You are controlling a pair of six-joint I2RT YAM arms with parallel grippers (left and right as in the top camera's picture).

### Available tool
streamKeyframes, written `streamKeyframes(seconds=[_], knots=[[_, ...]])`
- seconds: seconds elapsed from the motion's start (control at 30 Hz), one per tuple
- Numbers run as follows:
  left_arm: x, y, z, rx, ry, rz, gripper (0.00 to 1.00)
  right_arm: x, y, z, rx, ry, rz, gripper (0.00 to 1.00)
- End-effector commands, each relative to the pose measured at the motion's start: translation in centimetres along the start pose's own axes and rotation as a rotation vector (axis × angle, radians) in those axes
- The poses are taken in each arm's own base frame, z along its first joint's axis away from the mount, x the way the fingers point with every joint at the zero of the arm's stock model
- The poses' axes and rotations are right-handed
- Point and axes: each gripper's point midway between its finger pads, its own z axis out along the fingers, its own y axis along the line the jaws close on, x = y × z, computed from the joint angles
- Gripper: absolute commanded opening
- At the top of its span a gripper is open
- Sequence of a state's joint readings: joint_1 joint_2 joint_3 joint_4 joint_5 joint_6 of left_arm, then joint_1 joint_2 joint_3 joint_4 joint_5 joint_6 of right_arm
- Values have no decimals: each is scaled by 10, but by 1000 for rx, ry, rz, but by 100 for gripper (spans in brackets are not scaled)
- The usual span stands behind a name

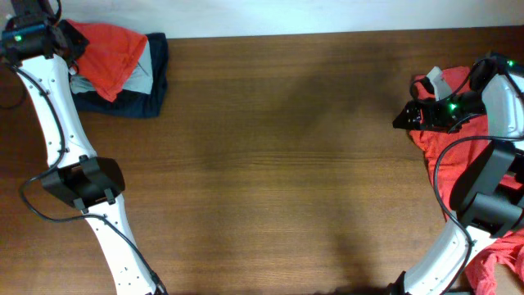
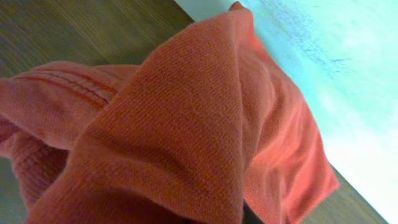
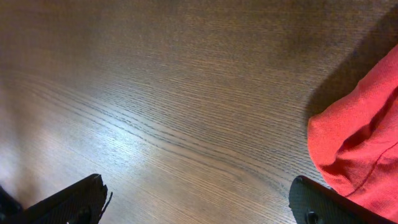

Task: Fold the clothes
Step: 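Grasp the orange bundle with the left gripper and carry it upper left, then place the orange bundle on top of the gray-navy garment, release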

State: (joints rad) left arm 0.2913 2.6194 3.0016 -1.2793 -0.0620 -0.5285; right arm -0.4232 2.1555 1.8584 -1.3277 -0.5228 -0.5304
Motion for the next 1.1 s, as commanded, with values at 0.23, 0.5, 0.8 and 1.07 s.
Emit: streamKeyframes(seconds=[0.23, 0.5, 0.8, 1.07], knots=[[8, 18, -1, -74, 31, -16, 5, 2, -2, 0, 3, 4, 1, 98], [17, 31, -4, -94, 95, 89, 99, 2, -2, 0, 3, 4, 1, 98], [13, -29, -23, 246, 112, 124, 35, 2, -2, 0, 3, 4, 1, 98], [2, -114, -55, 753, 84, 201, 1, 2, -2, 0, 3, 4, 1, 98]])
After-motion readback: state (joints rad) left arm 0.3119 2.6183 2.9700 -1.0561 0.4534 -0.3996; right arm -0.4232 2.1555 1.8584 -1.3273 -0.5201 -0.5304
